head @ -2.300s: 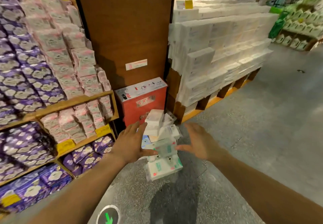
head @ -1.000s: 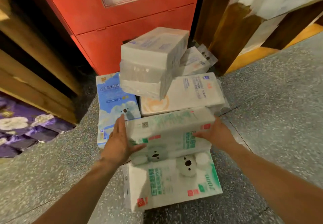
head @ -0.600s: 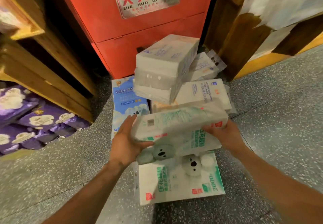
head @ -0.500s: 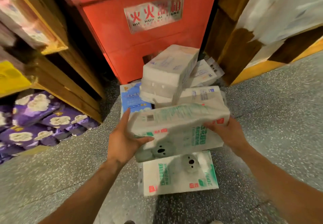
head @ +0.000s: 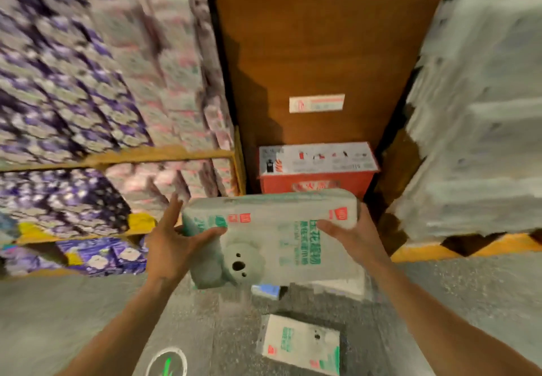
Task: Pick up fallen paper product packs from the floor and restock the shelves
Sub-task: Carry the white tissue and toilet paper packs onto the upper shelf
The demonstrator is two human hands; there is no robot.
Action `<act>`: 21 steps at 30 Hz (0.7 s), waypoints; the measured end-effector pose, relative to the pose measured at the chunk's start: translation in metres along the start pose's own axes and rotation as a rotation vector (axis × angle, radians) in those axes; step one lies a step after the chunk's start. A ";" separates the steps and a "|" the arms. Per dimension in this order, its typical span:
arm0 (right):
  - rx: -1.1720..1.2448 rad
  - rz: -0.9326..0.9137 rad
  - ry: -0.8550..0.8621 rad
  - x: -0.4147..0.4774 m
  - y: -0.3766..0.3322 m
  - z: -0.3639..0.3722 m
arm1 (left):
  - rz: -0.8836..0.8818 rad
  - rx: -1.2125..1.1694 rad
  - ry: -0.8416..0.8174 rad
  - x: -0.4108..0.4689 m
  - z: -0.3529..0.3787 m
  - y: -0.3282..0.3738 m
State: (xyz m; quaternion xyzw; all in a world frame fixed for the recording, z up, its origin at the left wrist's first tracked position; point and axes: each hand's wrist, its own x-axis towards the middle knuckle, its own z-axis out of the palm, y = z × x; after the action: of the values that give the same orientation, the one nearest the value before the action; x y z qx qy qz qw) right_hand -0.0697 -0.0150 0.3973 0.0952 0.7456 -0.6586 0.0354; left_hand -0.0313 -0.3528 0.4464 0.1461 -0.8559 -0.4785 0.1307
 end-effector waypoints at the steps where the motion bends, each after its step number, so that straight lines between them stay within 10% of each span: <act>1: 0.016 -0.023 -0.008 -0.010 -0.030 0.006 | -0.005 0.013 0.033 -0.005 -0.026 0.017; 9: 0.043 -0.193 -0.146 -0.112 -0.206 0.089 | 0.086 -0.081 0.136 -0.081 -0.226 0.068; 21: -0.001 -0.244 -0.660 -0.346 -0.268 0.354 | -0.089 -0.344 0.401 -0.296 -0.514 -0.067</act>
State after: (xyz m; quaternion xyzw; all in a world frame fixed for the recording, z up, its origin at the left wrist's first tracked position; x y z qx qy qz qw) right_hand 0.1933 -0.4282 0.6742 -0.2124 0.7004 -0.6528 0.1956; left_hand 0.4373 -0.6766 0.6249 0.2511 -0.7118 -0.5836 0.2994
